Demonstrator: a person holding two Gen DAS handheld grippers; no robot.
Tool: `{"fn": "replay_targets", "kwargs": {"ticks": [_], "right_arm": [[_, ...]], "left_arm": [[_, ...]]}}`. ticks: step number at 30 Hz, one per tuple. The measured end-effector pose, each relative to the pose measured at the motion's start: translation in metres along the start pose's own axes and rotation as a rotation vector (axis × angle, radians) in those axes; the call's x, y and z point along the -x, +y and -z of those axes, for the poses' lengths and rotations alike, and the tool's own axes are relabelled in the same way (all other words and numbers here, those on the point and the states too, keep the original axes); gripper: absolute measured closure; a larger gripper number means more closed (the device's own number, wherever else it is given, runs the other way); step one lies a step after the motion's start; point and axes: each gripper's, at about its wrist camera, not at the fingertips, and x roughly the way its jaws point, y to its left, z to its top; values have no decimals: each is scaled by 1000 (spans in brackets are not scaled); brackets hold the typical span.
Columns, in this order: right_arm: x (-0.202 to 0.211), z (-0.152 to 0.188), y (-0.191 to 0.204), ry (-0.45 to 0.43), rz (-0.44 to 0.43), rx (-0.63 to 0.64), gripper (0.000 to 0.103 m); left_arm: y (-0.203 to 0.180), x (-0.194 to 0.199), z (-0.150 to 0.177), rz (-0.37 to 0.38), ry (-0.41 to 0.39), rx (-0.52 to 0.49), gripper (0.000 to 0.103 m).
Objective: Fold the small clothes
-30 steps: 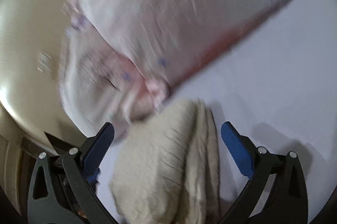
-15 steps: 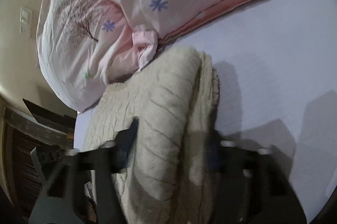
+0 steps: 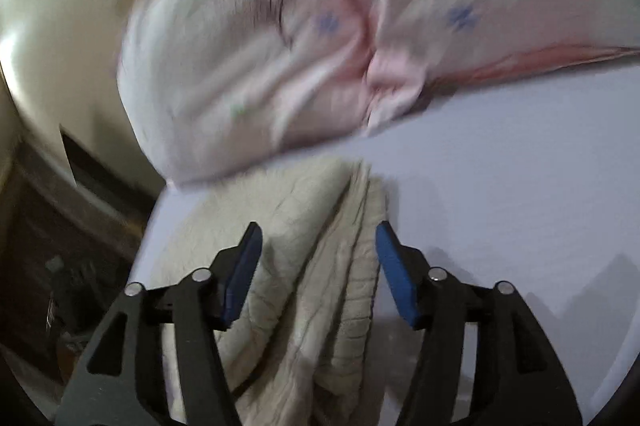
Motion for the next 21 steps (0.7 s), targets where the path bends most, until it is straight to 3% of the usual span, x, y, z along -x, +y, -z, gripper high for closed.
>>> {"fn": "replay_targets", "kwargs": {"ticks": [2,4,6,7,8,11,13,16,18,20,21], "right_arm": [[18,-1,3,-42,-38,4,40],[13,3,13,5,-49,33,40],[-8,6,24,67,-25,73,49],[-14,7,29,87,-11,90,74],[-27,11,37,120,23,134,92],[-19,11,38,23,131,168,94],[-7,4,22,-25,158,104,95],[-21,5,9,35,208,65,93],[-23,8,17,46,239,98,86],[-9,8,21,20,205,84,53],[5,10,23,-9,194,81,42]], "left_arm": [[-15,25,2,-85,-133,-54,35],[-31,34,5,-60,-190,-89,32],[-50,28,6,-18,-182,-138,30],[-58,23,8,-4,-169,-168,30],[-67,14,10,-1,-150,-201,30],[-77,-7,13,1,-90,-246,31],[-76,-10,14,42,-70,-249,33],[-79,-15,15,29,-67,-272,33],[-78,-10,20,26,-73,-270,33],[-75,3,25,36,-88,-240,33],[-72,12,28,36,-99,-227,32]]}}
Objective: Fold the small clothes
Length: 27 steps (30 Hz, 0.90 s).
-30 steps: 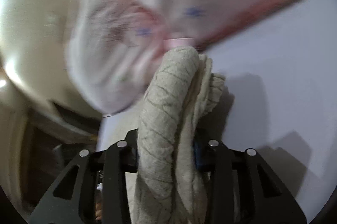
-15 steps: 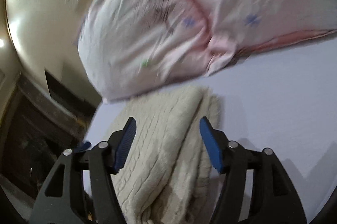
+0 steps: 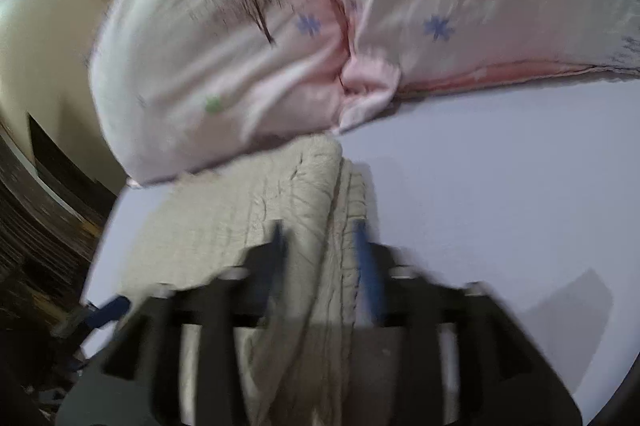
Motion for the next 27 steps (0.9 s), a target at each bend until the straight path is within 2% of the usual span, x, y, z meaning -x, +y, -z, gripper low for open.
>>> {"fn": "replay_targets", "kwargs": {"ticks": [1,2,3,6,7,11,13,16,21,23,27], "right_arm": [[16,4,1,-34,1,11,19],[27,8,1,-63,8,21,2],[41,13,1,-90,13,32,2],[75,39,5,-114,16,58,2],[78,46,7,-100,31,59,2],[72,89,21,36,73,75,2],[62,103,32,77,77,105,2],[46,120,50,105,161,132,2],[27,128,65,128,271,165,2],[25,133,67,128,315,196,2],[21,144,77,138,398,271,2]], "left_arm": [[3,12,6,-22,-15,13,31],[5,19,9,-43,-24,20,25],[7,27,15,-76,-32,30,15],[9,39,31,-218,-20,55,5],[8,39,37,-267,-6,57,3],[5,30,48,-336,50,33,1],[4,22,51,-353,78,23,1],[4,10,56,-351,132,17,1],[5,-8,62,-398,225,4,1],[10,-8,61,-374,232,34,1],[11,-8,62,-376,232,33,1]]}}
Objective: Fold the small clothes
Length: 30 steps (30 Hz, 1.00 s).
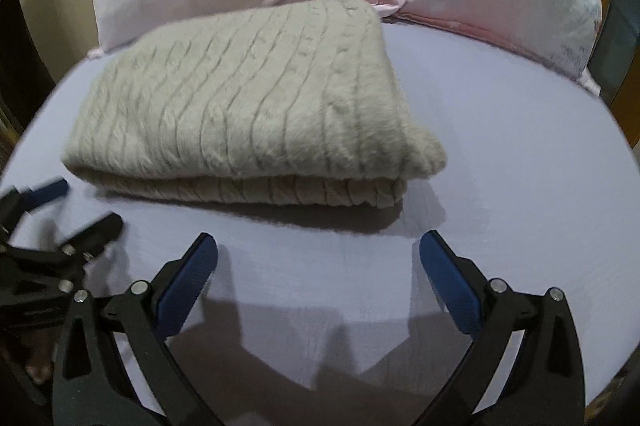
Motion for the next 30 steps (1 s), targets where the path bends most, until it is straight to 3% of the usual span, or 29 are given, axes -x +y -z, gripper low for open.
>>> {"fn": "replay_targets", "kwargs": {"ticks": [30], "right_arm": [[1,0,-1,-1,-7,1,2]], "left_arm": [[0,0,-1,6,1,-5,1]]}}
